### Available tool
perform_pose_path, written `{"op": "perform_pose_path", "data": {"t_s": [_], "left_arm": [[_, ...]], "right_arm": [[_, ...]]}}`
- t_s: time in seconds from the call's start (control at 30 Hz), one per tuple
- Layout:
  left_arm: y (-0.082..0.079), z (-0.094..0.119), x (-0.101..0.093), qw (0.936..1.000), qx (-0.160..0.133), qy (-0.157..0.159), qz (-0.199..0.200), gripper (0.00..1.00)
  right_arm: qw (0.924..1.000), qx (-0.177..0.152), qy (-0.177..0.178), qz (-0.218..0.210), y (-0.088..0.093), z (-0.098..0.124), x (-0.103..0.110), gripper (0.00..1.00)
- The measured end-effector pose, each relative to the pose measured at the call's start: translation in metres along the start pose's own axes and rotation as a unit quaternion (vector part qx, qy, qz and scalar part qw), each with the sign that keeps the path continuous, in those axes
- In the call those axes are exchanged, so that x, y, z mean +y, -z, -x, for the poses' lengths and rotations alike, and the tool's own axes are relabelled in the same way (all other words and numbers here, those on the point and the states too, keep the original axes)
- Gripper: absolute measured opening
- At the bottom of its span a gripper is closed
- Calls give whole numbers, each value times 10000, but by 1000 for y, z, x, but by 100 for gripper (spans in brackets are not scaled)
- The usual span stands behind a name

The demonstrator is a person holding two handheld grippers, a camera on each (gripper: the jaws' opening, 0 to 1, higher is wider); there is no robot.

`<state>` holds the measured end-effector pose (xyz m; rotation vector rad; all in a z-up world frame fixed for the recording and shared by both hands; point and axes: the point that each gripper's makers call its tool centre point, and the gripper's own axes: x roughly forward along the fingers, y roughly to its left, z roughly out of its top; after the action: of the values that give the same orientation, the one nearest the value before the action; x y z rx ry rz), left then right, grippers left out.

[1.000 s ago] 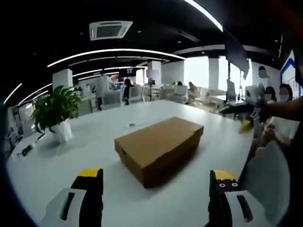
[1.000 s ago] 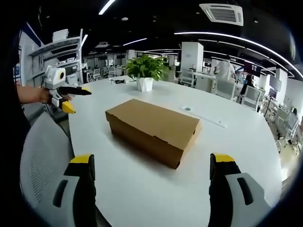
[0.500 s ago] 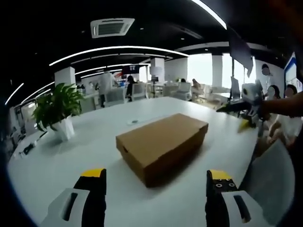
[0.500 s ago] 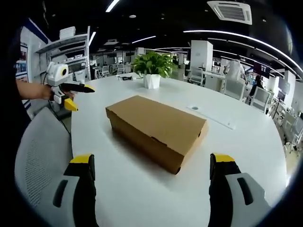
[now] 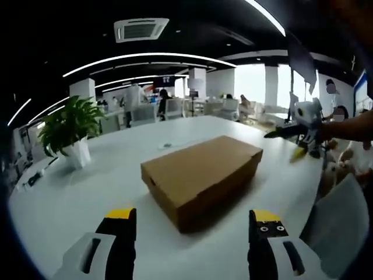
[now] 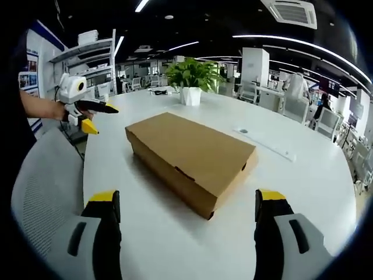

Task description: Operate the shoe box by opening the lid, removing the specified soft item, and placing it in the target area until the item is outside and the box remains undamaged.

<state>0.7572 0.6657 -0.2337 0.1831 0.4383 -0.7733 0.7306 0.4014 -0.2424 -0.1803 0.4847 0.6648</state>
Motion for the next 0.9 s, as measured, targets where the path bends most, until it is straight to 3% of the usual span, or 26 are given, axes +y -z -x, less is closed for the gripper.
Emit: {"op": "perform_pose_path", "data": {"t_s": [0.37,0.9], "left_arm": [[4,-24,-3,9998,170,-48,-117,72],[10,-50,8,9995,253,-199,-74,60]], "right_arm": [[9997,43,-70,212,3,-15,-20,79],[9994,131,-7,320,12,-36,-42,63]]}}
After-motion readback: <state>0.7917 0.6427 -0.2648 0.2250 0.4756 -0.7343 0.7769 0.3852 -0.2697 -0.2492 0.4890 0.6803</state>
